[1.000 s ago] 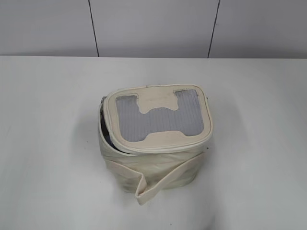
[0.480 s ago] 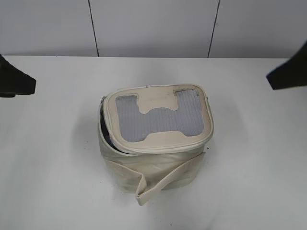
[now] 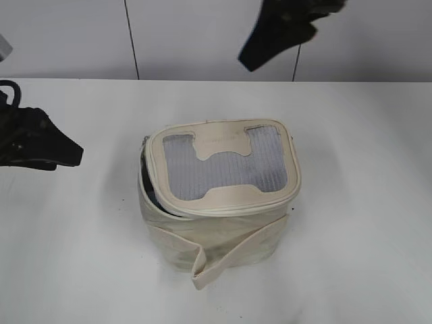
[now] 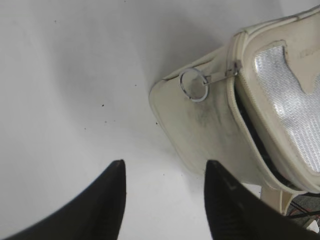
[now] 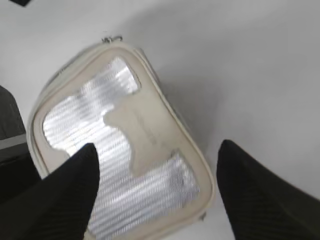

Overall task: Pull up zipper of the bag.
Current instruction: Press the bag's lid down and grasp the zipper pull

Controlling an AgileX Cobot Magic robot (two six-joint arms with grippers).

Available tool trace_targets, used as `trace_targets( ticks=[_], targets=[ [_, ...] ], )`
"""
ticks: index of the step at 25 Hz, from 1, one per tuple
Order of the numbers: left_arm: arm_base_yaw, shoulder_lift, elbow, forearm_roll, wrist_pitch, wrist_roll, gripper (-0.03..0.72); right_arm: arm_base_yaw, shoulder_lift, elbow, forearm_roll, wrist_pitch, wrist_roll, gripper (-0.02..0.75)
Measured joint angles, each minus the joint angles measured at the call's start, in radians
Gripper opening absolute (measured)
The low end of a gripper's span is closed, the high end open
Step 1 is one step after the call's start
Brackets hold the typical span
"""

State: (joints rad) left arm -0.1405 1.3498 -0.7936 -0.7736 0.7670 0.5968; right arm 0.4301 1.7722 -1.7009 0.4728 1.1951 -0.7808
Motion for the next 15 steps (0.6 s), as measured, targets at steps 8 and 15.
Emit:
trace_targets(
  ticks=[8, 15],
  targets=[
    [0.0, 0.029, -0.001, -0.017, 0.0, 0.001, 0.392, 0.163, 0.272, -0.304, -0.014, 0.008, 0.02, 0.519],
    [0.0, 0.029, -0.001, -0.022, 0.0, 0.003, 0.392, 0.221, 0.332, -0.316, -0.05, 0.013, 0.027, 0.5]
  ],
)
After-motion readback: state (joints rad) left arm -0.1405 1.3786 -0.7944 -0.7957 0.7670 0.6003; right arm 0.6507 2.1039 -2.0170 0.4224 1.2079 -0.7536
